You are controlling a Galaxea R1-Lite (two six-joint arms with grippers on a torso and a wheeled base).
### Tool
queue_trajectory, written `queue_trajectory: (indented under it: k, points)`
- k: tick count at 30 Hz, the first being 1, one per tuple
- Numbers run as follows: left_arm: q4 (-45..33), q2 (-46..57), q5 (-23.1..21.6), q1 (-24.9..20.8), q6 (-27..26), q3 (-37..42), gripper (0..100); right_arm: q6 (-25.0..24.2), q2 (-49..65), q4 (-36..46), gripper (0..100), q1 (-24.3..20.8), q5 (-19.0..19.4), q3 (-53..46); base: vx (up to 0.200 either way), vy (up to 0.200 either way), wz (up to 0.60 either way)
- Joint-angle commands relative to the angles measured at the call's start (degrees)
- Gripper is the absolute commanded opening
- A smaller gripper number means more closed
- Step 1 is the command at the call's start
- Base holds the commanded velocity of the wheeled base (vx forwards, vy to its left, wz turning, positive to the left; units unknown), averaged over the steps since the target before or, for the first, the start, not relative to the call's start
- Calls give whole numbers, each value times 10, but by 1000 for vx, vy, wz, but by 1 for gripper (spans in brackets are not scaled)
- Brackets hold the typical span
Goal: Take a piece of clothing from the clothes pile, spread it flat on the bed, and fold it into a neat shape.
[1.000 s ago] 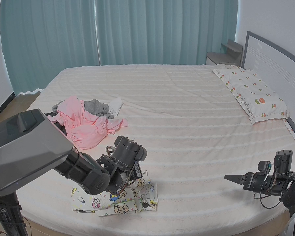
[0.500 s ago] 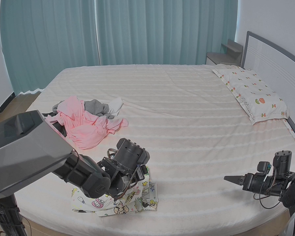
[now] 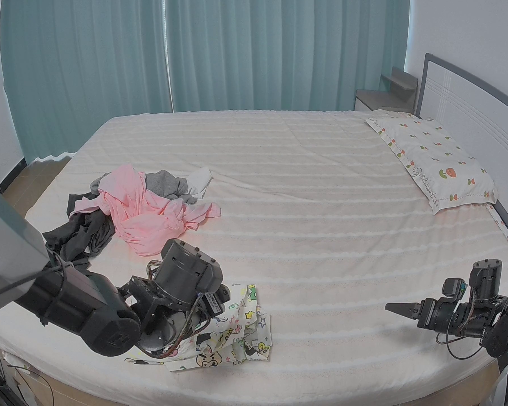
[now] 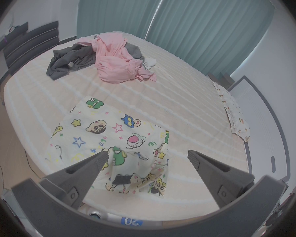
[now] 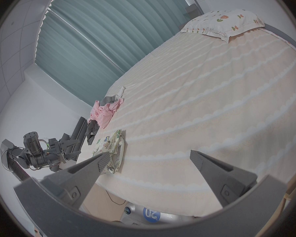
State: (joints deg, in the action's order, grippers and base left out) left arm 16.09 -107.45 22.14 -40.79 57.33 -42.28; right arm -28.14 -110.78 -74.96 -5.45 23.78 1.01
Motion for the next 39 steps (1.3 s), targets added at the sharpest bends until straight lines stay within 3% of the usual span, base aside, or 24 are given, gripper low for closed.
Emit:
queue_trajectory:
  k: [1,8,10,29,35,39]
  points:
    - [2,18,0,0,1,14,100,0,-1,3,100,-1,0,-10,0,0,0]
    - [11,25,-6,4,4,20,100,0,-1,10,100,-2,0,-10,0,0,0]
    - [43,24,-26,17,4,28,100,0,-1,11,100,-2,0,-10,0,0,0]
    - [199,13,-126,119,4,98,100,-1,2,6,100,-18,0,-10,0,200,0]
    - [221,12,-150,144,5,110,100,-3,-1,6,100,-47,-1,-10,0,200,0]
    - [227,10,-166,156,16,110,100,-14,-1,-5,100,-129,-45,-10,0,100,0]
